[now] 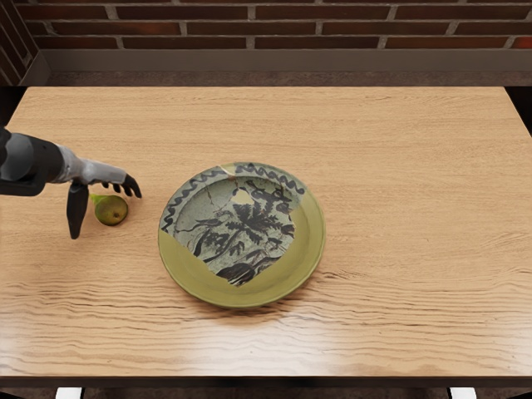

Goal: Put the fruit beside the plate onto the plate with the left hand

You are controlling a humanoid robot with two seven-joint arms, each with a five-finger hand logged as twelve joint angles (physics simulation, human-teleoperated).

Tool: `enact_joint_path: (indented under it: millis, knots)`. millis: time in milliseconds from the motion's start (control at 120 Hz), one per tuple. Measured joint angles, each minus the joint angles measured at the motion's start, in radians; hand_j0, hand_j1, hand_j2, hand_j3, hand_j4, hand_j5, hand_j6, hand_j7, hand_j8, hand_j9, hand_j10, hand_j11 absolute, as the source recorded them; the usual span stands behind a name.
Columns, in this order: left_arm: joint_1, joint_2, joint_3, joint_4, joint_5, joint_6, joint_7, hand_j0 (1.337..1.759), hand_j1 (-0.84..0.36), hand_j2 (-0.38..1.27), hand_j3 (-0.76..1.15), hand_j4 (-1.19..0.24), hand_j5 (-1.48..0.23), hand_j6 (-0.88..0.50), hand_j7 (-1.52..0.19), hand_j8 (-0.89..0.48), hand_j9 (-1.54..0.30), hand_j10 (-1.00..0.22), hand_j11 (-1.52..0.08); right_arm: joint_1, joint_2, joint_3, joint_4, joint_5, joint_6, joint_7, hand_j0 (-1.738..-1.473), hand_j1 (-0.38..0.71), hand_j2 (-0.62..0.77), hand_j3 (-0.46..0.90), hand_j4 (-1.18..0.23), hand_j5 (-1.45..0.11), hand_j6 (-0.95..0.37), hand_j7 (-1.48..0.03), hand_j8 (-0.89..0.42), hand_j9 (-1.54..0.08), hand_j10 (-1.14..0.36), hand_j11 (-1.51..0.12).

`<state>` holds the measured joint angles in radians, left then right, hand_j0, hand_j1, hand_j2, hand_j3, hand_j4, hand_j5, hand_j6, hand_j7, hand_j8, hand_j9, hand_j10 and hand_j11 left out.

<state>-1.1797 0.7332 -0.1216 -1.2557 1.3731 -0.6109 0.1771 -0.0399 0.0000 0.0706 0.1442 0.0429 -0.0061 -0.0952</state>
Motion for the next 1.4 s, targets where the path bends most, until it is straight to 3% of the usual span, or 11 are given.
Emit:
enact_joint_path:
  millis: [250,1400]
  knots:
    - [0.012,-0.005,0.001,0.028,-0.002,0.000,-0.023,1.658,0.11,0.04,0.00,-0.21,-0.27,-0.21,-0.27,-0.21,-0.27,-0.21,-0.27,0.000,0.000,0.000,0.000,0.000,0.000,0.000,-1.658,-0.32,0.00,0.00,-0.02,-0.03,-0.02,-0.03,-0.02,-0.03,-0.02,-0.03]
    - [0.009,-0.081,0.002,0.144,-0.057,0.013,-0.036,1.658,0.11,0.04,0.00,-0.20,-0.26,-0.20,-0.26,-0.20,-0.26,-0.20,-0.26,0.000,0.000,0.000,0.000,0.000,0.000,0.000,-1.658,-0.32,0.00,0.00,-0.02,-0.03,-0.02,-0.03,-0.02,-0.03,-0.02,-0.03]
